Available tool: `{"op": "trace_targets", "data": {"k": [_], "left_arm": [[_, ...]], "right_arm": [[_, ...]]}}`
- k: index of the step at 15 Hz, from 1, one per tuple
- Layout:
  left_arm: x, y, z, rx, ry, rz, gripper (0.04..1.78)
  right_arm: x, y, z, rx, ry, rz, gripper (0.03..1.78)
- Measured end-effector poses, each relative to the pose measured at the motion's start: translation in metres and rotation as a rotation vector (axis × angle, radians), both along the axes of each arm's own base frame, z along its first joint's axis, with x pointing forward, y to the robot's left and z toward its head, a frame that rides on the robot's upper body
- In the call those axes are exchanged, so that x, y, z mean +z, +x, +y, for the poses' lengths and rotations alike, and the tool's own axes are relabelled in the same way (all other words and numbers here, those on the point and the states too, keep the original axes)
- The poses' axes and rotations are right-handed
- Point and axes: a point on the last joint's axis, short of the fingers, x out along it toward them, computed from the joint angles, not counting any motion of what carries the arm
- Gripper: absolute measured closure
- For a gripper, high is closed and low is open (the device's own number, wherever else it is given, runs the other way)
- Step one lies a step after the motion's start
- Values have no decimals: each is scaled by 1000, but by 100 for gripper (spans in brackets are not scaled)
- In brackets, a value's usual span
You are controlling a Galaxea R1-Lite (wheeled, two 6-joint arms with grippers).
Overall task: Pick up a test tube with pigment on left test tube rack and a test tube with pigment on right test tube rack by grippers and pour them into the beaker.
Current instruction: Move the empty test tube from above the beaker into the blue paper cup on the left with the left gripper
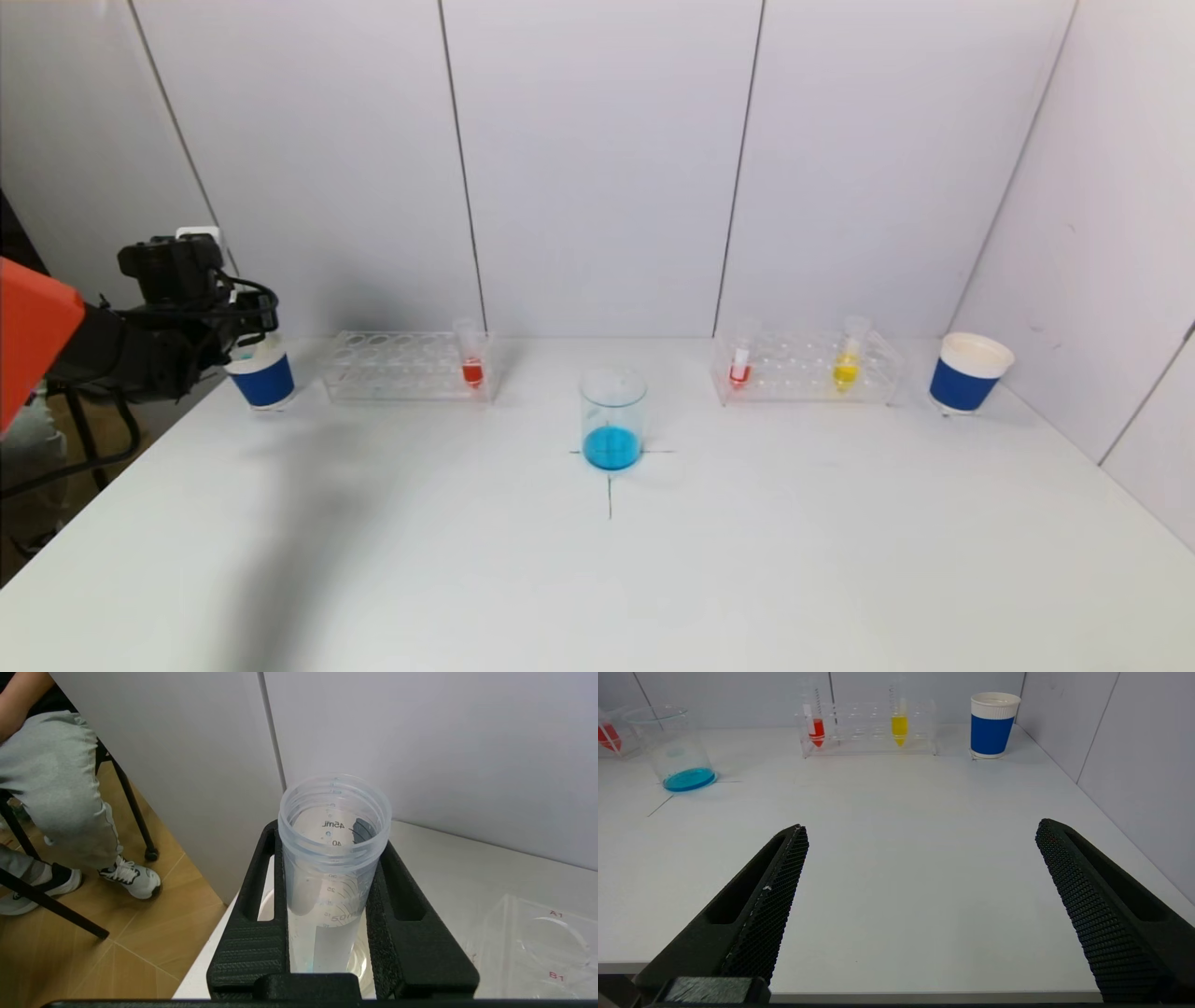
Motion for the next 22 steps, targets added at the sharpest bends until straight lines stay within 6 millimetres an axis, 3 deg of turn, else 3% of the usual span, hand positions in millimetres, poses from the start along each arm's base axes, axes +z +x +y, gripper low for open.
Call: {"op": "trace_targets", "data": {"k": [9,22], "left_arm": [[-24,7,6,8,-2,12,135],[-28,5,6,9,1,4,135]], "right_arm": [[0,0,0,0,0,0,4],[0,0,0,0,0,0,4]]}}
